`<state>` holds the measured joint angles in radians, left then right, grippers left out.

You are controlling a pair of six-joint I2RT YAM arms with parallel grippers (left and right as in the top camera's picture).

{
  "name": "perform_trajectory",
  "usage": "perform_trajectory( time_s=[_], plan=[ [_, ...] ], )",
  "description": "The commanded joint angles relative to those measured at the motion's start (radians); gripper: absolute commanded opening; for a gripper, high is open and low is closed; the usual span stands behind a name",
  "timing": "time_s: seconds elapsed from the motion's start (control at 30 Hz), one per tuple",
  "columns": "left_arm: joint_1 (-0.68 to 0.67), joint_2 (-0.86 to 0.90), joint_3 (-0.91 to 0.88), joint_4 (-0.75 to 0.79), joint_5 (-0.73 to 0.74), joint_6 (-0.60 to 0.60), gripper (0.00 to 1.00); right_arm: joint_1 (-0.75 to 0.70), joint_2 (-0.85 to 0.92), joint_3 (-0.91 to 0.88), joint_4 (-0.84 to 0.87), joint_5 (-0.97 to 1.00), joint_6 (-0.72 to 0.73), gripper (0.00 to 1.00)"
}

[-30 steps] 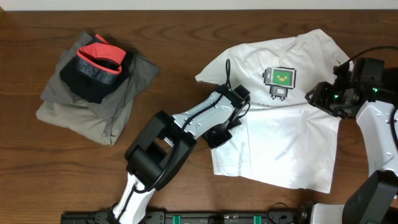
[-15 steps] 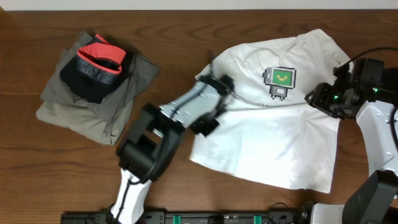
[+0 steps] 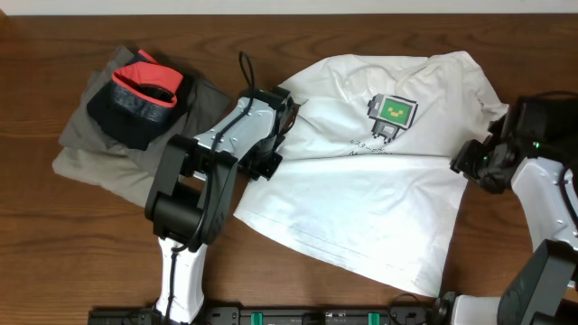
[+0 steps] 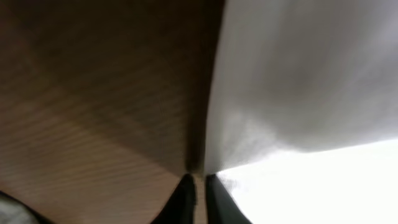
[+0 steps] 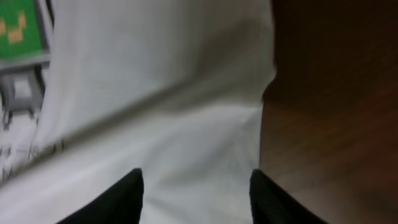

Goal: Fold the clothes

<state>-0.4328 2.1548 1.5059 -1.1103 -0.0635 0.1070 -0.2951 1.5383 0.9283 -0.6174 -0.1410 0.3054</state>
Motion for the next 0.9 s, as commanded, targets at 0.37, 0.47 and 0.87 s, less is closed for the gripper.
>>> perform_trajectory(
  time_s=[0.37,0.47,0.87],
  plan=[
    [-0.011,-0.349,-0.004,-0.010,0.003,-0.060,0.56,-0.009,0.115,-0.140,0.181,0.070,0.132,0.16],
    [-0.011,-0.410,-0.004,0.005,0.003,-0.060,0.65,-0.025,0.182,-0.140,0.172,0.180,0.154,0.15],
    [-0.011,-0.466,-0.004,0.096,0.060,-0.059,0.77,-0.161,0.170,-0.027,0.072,0.338,0.019,0.27]
  ],
)
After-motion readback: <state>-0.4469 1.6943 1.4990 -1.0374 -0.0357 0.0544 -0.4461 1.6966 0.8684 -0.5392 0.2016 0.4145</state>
